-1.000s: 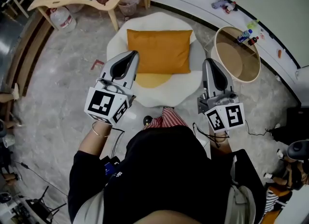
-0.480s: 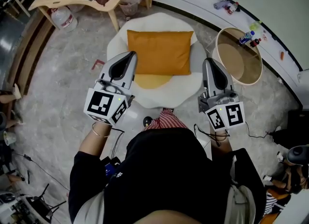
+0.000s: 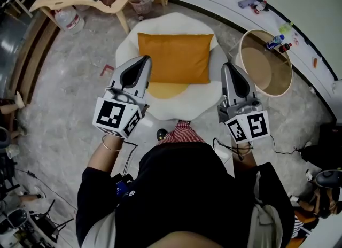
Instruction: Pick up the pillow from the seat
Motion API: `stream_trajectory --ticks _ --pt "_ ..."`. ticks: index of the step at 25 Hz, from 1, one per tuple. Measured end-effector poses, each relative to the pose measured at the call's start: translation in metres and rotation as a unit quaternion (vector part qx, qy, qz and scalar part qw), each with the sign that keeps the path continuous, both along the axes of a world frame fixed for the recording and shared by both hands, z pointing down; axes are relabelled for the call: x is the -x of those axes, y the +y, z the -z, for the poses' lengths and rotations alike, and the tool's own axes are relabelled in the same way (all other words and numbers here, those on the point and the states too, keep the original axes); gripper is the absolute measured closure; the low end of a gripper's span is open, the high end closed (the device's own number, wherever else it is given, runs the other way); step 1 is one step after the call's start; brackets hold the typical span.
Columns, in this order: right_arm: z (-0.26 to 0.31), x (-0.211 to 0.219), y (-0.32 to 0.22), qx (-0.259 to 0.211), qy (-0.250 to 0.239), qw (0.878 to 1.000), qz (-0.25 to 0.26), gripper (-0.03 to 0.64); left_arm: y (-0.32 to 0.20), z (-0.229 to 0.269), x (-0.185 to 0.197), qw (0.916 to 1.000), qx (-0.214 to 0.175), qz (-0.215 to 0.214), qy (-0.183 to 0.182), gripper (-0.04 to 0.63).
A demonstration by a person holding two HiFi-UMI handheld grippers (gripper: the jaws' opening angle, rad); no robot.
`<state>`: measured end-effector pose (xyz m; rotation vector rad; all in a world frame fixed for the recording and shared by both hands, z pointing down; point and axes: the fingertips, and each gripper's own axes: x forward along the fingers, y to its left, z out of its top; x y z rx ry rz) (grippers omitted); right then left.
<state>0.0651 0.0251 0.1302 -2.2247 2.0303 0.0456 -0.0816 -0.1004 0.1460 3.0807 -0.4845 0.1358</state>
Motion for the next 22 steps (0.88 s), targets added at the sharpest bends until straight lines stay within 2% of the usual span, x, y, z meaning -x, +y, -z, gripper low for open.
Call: stream_trajectory --ticks 8,13,22 --pt "-0.003 -0.025 -0.017 -0.003 -0.009 1.0 0.012 0.594 -0.012 -0.002 -0.021 0.9998 0.004 0.01 -0.017 0.586" --pt "-0.01 -0.038 -0.028 0.005 -0.012 1.0 0.014 0.594 -0.024 0.0 -0.031 0.9997 -0.009 0.017 -0.018 0.586" --pt "-0.025 -0.062 -0.042 0.016 -0.009 1.0 0.023 0.594 -0.042 -0.004 -0.048 0.9994 -0.006 0.03 -0.013 0.586"
